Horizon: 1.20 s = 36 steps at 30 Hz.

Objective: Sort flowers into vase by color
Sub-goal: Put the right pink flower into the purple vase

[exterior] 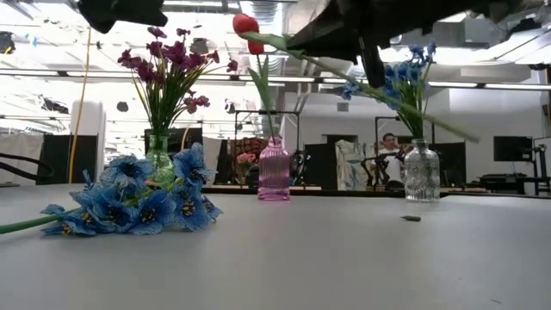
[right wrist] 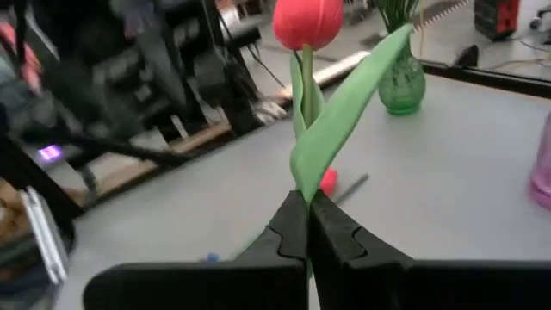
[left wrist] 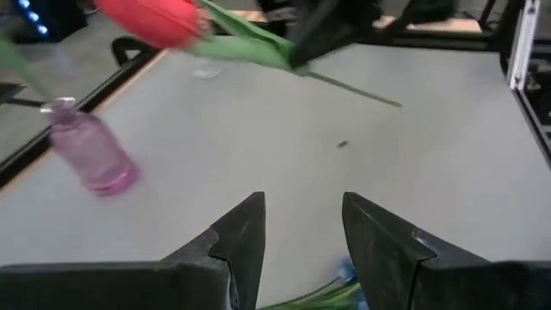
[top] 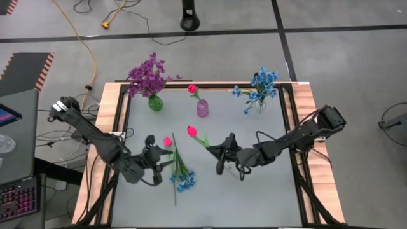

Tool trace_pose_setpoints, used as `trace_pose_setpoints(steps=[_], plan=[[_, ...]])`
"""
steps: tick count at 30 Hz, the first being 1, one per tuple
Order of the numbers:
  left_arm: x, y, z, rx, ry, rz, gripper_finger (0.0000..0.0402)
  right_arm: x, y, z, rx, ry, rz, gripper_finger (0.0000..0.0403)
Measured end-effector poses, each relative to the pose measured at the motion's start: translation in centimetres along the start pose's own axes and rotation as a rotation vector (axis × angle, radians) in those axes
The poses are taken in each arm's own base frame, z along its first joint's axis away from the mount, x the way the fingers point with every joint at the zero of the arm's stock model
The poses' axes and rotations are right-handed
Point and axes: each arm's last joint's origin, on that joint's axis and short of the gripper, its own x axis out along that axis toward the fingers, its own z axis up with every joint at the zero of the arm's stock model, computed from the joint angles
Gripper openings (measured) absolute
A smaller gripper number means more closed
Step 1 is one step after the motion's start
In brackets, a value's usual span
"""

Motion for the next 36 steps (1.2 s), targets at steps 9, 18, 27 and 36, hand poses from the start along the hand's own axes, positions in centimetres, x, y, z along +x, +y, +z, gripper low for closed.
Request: trace_pose_setpoints(steps=[9,18,27,36], plan=[[4.6,-3.5,-0.2,0.038,-0.092,-0.117,0.0144,-0.6,-0.5,-0.9,-0.002,-0.121,0.147,0.0027],[6.4,-3.4,1.8,0.061,-0.235,-0.234,0.0144,-1.6,0.3,-0.3,-0.105,-0.225,0.247,0.0026],[6.0,-2.0,2.8,0.133,-0.254,-0.204,0.0144,-2.6,-1.0,-1.2,-0.103,-0.260,0.299,0.0026],[7.7,0.0,3.0,0.115,-0.200,-0.157,0.0144,-4.0,-3.0,-2.1,-0.058,-0.319,0.322,0.0026]])
